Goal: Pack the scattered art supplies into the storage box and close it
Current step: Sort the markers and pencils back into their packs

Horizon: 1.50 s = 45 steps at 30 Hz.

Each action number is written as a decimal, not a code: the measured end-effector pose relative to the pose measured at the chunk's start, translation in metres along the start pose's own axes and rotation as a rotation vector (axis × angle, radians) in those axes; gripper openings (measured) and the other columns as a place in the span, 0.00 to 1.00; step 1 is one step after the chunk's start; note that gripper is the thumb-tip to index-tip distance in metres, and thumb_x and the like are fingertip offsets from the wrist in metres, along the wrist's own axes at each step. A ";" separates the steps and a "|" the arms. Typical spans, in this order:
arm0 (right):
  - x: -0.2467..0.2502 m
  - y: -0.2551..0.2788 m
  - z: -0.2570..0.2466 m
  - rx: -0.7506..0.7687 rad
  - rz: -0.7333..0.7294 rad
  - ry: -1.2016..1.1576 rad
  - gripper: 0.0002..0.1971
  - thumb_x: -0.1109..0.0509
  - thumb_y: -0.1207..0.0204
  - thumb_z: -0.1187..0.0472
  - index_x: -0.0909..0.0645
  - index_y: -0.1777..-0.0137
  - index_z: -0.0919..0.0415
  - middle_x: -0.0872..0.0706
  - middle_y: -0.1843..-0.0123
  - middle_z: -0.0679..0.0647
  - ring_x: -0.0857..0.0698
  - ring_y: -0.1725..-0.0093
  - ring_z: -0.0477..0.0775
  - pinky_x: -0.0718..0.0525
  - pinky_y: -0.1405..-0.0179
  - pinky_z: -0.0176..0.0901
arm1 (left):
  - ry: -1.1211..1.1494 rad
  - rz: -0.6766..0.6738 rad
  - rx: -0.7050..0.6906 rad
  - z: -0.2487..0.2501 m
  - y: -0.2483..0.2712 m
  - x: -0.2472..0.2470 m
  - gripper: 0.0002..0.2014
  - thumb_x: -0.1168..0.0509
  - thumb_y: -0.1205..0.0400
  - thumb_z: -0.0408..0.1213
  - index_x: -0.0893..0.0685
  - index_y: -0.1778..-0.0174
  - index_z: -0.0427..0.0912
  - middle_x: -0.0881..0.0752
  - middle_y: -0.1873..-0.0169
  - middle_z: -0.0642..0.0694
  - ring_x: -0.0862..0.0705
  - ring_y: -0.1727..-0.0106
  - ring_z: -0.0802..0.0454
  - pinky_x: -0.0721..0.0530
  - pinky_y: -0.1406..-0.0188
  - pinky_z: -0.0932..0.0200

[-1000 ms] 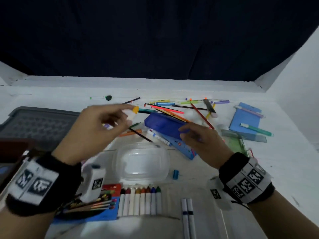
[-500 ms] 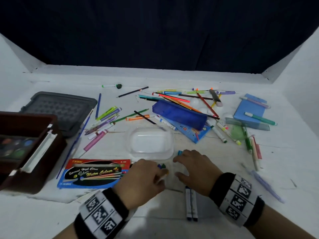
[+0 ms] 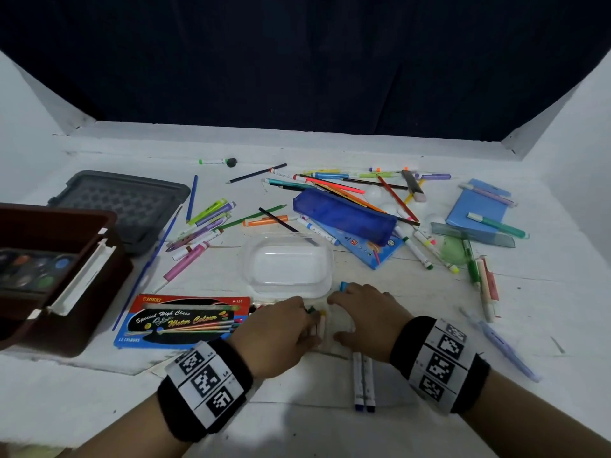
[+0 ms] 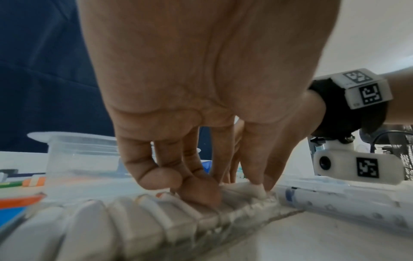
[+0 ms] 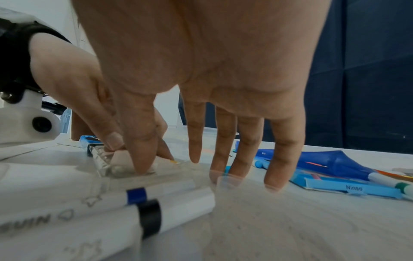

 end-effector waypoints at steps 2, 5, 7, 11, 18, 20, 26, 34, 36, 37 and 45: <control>0.002 0.001 -0.001 0.002 -0.004 0.000 0.26 0.32 0.24 0.42 0.30 0.27 0.48 0.25 0.31 0.53 0.25 0.33 0.57 0.24 0.33 0.59 | 0.000 0.011 0.015 0.000 -0.001 0.002 0.15 0.39 0.14 0.53 0.18 0.46 0.44 0.25 0.53 0.48 0.18 0.48 0.45 0.27 0.55 0.56; 0.003 0.001 -0.004 0.010 0.002 0.003 0.25 0.32 0.23 0.44 0.30 0.29 0.49 0.23 0.33 0.53 0.24 0.34 0.57 0.23 0.34 0.57 | 0.001 0.044 0.064 0.001 -0.006 0.006 0.13 0.35 0.16 0.51 0.17 0.49 0.43 0.18 0.49 0.45 0.19 0.45 0.45 0.31 0.54 0.59; 0.003 0.001 -0.004 0.010 0.017 0.019 0.25 0.31 0.24 0.44 0.30 0.29 0.48 0.23 0.34 0.53 0.24 0.34 0.57 0.23 0.35 0.57 | -0.010 0.074 0.087 0.003 -0.008 0.009 0.12 0.34 0.17 0.50 0.16 0.48 0.43 0.17 0.46 0.45 0.19 0.42 0.45 0.32 0.54 0.60; 0.003 -0.001 -0.005 0.009 0.027 0.019 0.23 0.31 0.25 0.43 0.29 0.32 0.48 0.23 0.37 0.53 0.23 0.37 0.57 0.21 0.38 0.57 | -0.041 0.127 0.099 0.006 -0.010 0.010 0.14 0.34 0.18 0.50 0.17 0.44 0.43 0.17 0.44 0.45 0.19 0.41 0.45 0.34 0.54 0.61; 0.003 -0.004 -0.003 0.003 -0.004 -0.014 0.22 0.31 0.29 0.42 0.26 0.37 0.47 0.22 0.42 0.51 0.22 0.41 0.57 0.19 0.41 0.58 | 0.024 0.152 0.109 -0.001 -0.007 0.003 0.15 0.34 0.21 0.52 0.15 0.44 0.47 0.20 0.48 0.47 0.17 0.47 0.45 0.26 0.57 0.58; 0.003 -0.004 -0.003 -0.002 -0.013 -0.024 0.22 0.31 0.29 0.43 0.26 0.37 0.48 0.22 0.42 0.52 0.22 0.41 0.57 0.20 0.40 0.59 | 0.031 0.161 0.107 -0.004 -0.004 0.003 0.15 0.34 0.21 0.50 0.14 0.42 0.50 0.19 0.48 0.48 0.17 0.46 0.47 0.27 0.57 0.59; 0.006 -0.001 -0.002 0.001 0.001 -0.043 0.22 0.33 0.26 0.44 0.26 0.33 0.47 0.23 0.41 0.50 0.22 0.41 0.55 0.21 0.39 0.57 | 0.167 0.240 0.014 -0.011 0.021 0.013 0.17 0.39 0.22 0.48 0.10 0.42 0.54 0.15 0.51 0.53 0.16 0.48 0.51 0.17 0.50 0.53; 0.011 -0.003 -0.022 -0.007 0.031 -0.006 0.23 0.34 0.24 0.37 0.23 0.34 0.48 0.22 0.39 0.49 0.22 0.41 0.52 0.23 0.38 0.52 | 0.075 0.194 0.295 -0.105 0.087 0.013 0.40 0.50 0.30 0.75 0.32 0.21 0.65 0.30 0.26 0.65 0.33 0.25 0.60 0.33 0.26 0.44; 0.011 -0.004 -0.024 -0.029 0.019 0.012 0.23 0.32 0.25 0.37 0.22 0.36 0.49 0.21 0.40 0.49 0.21 0.42 0.52 0.23 0.39 0.51 | 0.061 0.114 0.319 -0.119 0.096 0.008 0.47 0.56 0.34 0.78 0.41 0.17 0.66 0.38 0.20 0.66 0.41 0.19 0.62 0.41 0.24 0.45; 0.012 -0.004 -0.026 -0.040 0.017 0.026 0.23 0.32 0.26 0.37 0.22 0.37 0.49 0.21 0.41 0.49 0.21 0.43 0.52 0.23 0.41 0.51 | 0.060 0.080 0.316 -0.124 0.098 0.006 0.49 0.57 0.35 0.81 0.45 0.16 0.65 0.41 0.19 0.66 0.43 0.18 0.63 0.42 0.24 0.46; 0.006 -0.005 -0.033 -0.141 0.029 0.062 0.23 0.28 0.28 0.38 0.21 0.37 0.48 0.23 0.40 0.51 0.20 0.43 0.54 0.21 0.41 0.52 | -0.033 0.018 0.221 -0.123 0.085 0.010 0.41 0.36 0.20 0.65 0.48 0.14 0.61 0.41 0.17 0.62 0.42 0.18 0.59 0.42 0.26 0.48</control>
Point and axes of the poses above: each hand's wrist, its own y-axis away from the middle knuckle, its own x-axis out of the back of the hand, z = x × y, the point moved 8 cm from there along -y, towards the middle knuckle
